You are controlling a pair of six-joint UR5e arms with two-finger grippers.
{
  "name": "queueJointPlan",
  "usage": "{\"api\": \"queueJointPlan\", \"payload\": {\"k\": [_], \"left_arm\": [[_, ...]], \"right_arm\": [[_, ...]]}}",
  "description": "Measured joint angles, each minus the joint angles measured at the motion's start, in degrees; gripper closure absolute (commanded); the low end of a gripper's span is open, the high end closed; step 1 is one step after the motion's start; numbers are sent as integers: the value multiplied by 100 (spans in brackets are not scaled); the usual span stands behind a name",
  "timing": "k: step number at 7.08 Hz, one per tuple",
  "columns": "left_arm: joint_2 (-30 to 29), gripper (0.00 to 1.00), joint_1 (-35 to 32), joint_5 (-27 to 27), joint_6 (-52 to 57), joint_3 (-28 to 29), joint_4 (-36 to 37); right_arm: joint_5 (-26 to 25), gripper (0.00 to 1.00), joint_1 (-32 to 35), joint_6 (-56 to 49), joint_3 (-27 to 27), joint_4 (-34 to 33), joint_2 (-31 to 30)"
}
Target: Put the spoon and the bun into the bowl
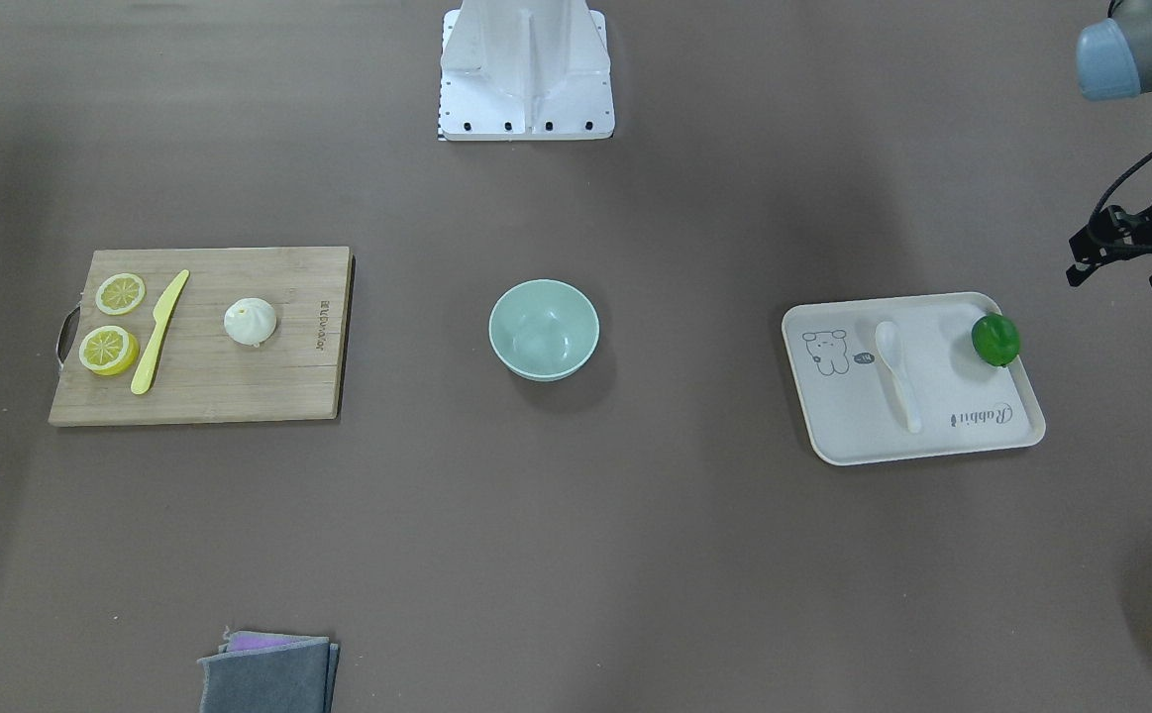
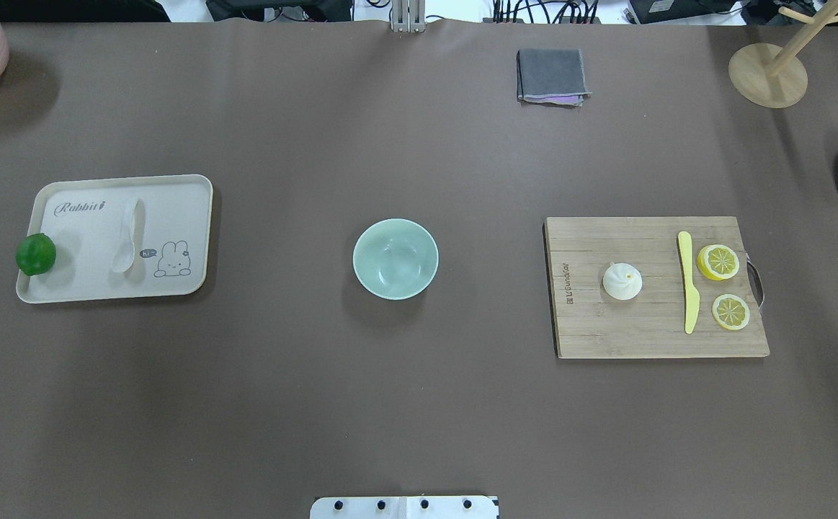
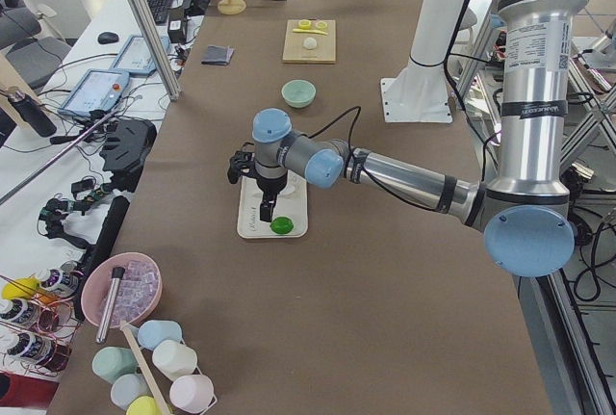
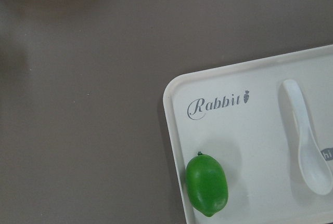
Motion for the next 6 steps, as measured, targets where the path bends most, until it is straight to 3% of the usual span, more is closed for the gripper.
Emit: {"api": "queueJointPlan", "payload": {"k": [6], "left_arm": [[-73,3,29,9,-86,65,-14]], "right_arm": [[45,1,0,8,5,0,2]]}}
